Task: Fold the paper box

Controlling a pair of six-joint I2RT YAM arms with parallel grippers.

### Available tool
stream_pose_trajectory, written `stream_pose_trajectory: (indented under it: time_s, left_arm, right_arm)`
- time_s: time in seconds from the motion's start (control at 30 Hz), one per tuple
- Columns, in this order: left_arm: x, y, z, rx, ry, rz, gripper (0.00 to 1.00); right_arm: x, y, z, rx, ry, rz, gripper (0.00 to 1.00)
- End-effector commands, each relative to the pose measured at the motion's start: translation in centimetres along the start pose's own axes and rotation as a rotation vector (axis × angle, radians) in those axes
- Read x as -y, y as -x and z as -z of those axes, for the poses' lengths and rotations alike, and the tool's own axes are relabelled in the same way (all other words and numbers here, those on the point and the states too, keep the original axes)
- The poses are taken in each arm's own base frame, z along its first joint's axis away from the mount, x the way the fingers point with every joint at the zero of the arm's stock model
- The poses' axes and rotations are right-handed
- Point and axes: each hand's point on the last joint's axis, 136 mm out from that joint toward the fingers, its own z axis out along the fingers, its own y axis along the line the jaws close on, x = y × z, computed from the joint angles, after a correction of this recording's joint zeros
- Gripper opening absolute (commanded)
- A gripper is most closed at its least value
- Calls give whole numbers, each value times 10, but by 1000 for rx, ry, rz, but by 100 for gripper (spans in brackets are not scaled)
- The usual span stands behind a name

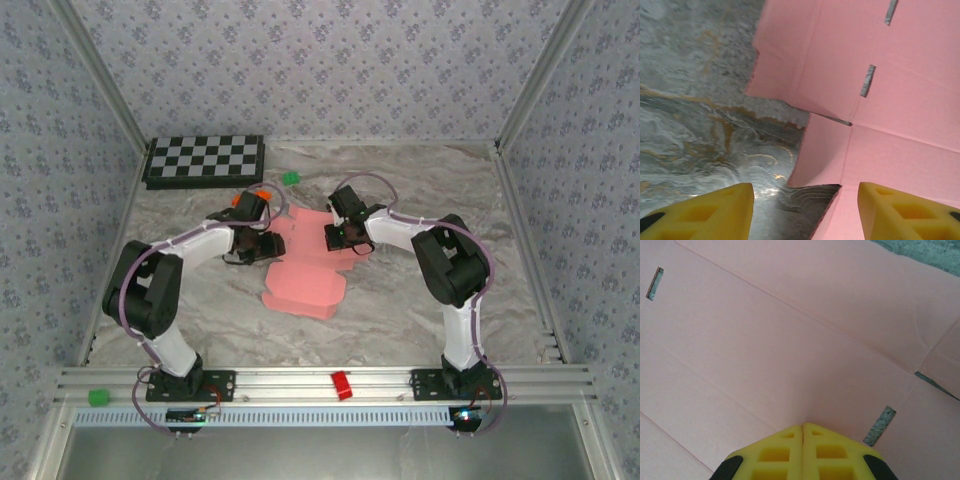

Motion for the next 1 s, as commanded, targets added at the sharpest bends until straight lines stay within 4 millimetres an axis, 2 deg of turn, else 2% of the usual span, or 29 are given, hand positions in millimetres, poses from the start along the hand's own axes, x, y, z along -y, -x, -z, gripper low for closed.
stream_pose_trajectory:
  time_s: [0.0, 0.2, 0.4, 0.5, 0.97]
  left_arm:
    - [17, 3, -3, 16, -79, 18, 56]
    - [19, 9, -11, 13, -84, 7, 52]
    - [31, 20, -5, 34, -111, -27, 45]
    - [32, 23, -2, 56, -105, -36, 45]
    - [51, 10, -2, 67, -45, -194, 42]
  right_arm:
    - [21, -29, -11, -89, -65, -14, 0]
    - [21, -29, -12, -89, -65, -15, 0]
    - [22, -33, -13, -97, -69, -17, 0]
    - [22, -33, -14, -97, -69, -18, 0]
    - [22, -36, -17, -106, -71, -22, 0]
